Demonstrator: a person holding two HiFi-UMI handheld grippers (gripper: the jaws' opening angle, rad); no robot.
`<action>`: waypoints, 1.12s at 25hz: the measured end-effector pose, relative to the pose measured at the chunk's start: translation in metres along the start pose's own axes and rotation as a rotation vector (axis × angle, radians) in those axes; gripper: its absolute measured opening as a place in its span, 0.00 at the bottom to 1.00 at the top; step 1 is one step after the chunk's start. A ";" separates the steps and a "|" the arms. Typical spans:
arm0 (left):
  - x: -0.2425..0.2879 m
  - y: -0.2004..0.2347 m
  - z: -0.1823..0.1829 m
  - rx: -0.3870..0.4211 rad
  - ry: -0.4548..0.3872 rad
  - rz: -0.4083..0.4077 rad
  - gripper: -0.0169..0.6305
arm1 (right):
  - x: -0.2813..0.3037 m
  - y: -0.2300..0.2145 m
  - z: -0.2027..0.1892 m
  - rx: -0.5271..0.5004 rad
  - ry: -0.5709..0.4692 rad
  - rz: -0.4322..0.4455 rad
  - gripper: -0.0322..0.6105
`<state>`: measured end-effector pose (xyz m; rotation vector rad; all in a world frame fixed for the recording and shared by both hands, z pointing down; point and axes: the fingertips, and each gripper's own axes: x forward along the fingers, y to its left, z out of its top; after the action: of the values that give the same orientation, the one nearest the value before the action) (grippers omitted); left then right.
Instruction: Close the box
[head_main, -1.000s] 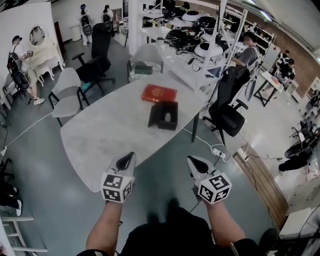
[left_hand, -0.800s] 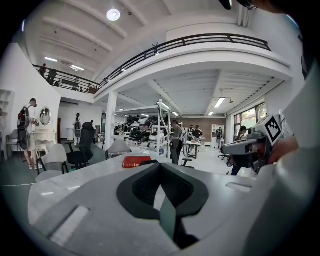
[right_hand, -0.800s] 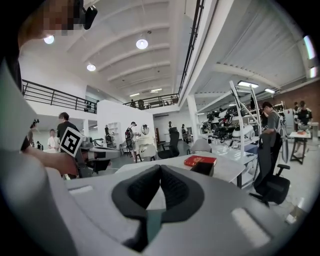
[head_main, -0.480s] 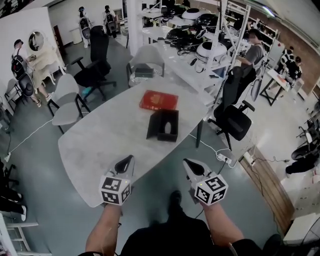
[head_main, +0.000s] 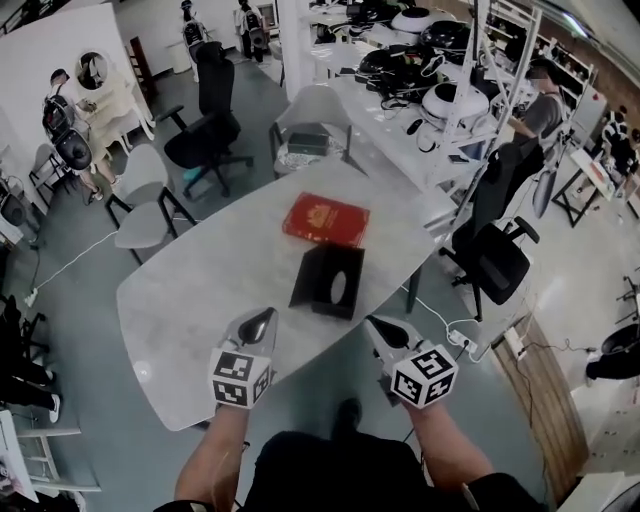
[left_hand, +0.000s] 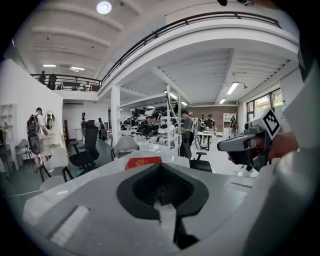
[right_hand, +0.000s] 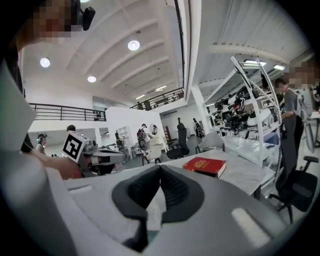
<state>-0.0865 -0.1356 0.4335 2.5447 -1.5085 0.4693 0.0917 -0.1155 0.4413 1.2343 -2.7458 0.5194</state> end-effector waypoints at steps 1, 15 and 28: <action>0.008 0.000 0.000 0.000 0.007 0.003 0.04 | 0.006 -0.006 0.001 0.011 0.004 0.016 0.05; 0.062 0.056 -0.019 -0.004 0.040 -0.046 0.05 | 0.081 -0.031 0.015 0.009 0.055 -0.029 0.05; 0.085 0.069 -0.090 0.060 0.141 -0.221 0.17 | 0.128 -0.011 -0.010 0.029 0.087 -0.087 0.05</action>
<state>-0.1265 -0.2140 0.5448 2.6204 -1.1673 0.6550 0.0132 -0.2095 0.4805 1.2982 -2.6089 0.5917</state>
